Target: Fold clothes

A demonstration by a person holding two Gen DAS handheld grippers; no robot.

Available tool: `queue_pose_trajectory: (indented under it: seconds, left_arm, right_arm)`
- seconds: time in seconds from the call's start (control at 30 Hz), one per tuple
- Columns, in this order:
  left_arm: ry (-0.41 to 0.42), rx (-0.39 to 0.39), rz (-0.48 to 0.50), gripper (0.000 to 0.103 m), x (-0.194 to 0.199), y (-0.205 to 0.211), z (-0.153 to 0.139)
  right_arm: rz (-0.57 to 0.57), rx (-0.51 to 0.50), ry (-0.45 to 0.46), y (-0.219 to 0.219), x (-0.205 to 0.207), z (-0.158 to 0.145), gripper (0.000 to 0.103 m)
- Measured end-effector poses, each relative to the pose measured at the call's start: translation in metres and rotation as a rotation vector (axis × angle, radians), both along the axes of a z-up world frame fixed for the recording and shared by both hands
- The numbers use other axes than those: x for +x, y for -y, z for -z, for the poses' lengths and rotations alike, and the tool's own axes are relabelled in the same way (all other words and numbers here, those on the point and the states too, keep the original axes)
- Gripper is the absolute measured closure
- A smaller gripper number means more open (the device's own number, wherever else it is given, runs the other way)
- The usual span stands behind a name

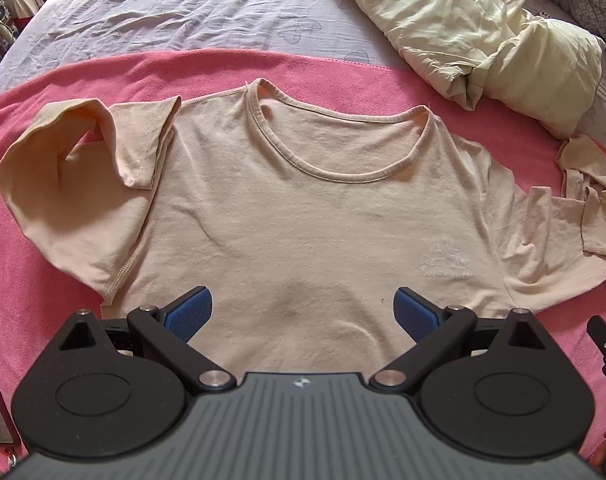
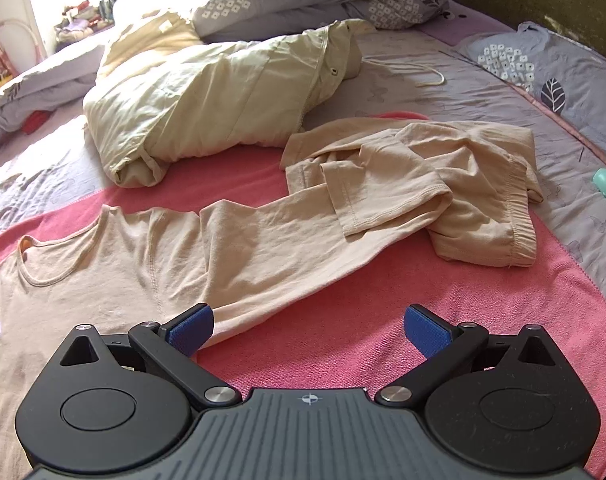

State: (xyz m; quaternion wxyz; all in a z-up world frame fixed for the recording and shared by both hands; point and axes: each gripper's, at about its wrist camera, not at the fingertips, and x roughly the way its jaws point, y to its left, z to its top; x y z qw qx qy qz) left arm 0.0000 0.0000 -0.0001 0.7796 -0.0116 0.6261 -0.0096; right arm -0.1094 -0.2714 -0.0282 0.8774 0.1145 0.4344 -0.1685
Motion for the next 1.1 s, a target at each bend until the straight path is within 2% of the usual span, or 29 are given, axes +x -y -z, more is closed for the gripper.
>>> queue_pose_trajectory:
  seconds: [0.23, 0.33, 0.6, 0.9, 1.1]
  left_arm:
    - [0.038, 0.020, 0.001, 0.005, 0.001, -0.001, 0.001]
    - [0.018, -0.007, 0.009, 0.005, 0.004, -0.005, 0.003]
    - [0.003, -0.045, 0.026, 0.005, 0.002, -0.002, 0.006]
    - [-0.005, -0.051, 0.045, 0.005, 0.002, 0.002, 0.007]
    - [-0.009, -0.022, 0.075, 0.005, 0.000, 0.009, 0.012]
  right_arm:
    - [0.004, 0.015, -0.025, 0.018, 0.021, -0.003, 0.000]
    - [-0.006, 0.056, 0.008, 0.031, 0.017, -0.003, 0.000]
    - [0.005, 0.054, 0.013, 0.036, 0.024, 0.001, 0.000]
    - [-0.002, 0.048, 0.009, 0.039, 0.029, 0.005, 0.004]
    - [-0.026, 0.033, -0.014, 0.034, 0.032, 0.006, 0.004]
